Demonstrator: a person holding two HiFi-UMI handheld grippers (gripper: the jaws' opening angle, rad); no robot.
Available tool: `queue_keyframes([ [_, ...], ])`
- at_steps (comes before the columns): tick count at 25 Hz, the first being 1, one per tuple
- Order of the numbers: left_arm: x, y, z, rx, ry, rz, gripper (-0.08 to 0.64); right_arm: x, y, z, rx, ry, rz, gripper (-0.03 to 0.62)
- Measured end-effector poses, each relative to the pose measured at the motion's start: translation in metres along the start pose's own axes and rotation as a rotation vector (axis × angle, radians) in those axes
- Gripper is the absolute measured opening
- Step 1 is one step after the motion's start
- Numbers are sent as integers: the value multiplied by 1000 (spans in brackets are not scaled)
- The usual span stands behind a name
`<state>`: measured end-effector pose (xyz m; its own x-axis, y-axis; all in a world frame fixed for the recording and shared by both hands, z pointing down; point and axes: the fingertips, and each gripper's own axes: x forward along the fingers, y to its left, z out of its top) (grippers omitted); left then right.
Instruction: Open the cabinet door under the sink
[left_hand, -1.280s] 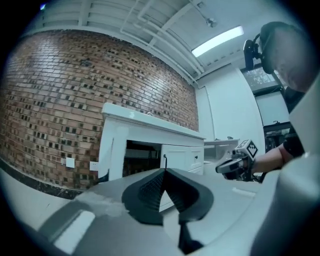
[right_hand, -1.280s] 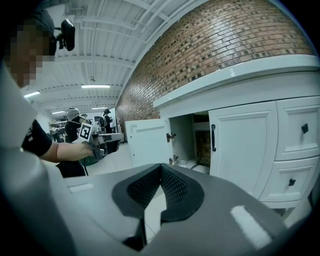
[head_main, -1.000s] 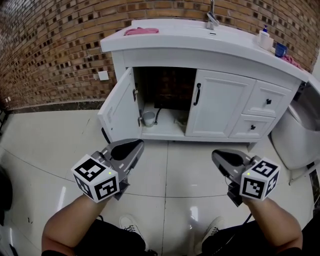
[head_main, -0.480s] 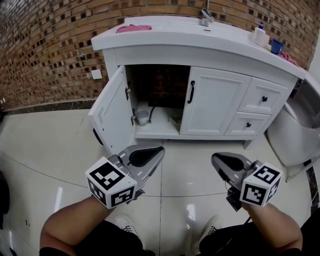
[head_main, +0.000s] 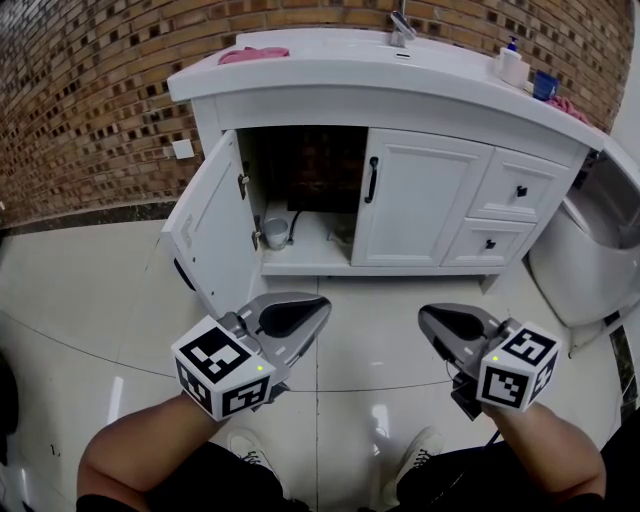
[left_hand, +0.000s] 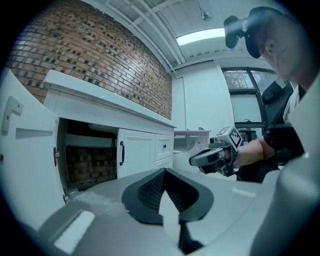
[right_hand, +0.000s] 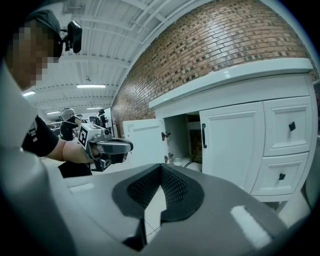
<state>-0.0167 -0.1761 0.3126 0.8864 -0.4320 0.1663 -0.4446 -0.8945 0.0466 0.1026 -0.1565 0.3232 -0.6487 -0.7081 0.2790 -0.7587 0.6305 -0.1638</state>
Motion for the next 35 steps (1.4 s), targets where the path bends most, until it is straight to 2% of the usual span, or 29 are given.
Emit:
queue_keyframes([
  [19,-15,9,-3,-28,-6,35,8,7,12,1,-4,7,49,6],
  [35,-17,15,1,-27,-17,63,8,8,12,2,0,12,51,6],
])
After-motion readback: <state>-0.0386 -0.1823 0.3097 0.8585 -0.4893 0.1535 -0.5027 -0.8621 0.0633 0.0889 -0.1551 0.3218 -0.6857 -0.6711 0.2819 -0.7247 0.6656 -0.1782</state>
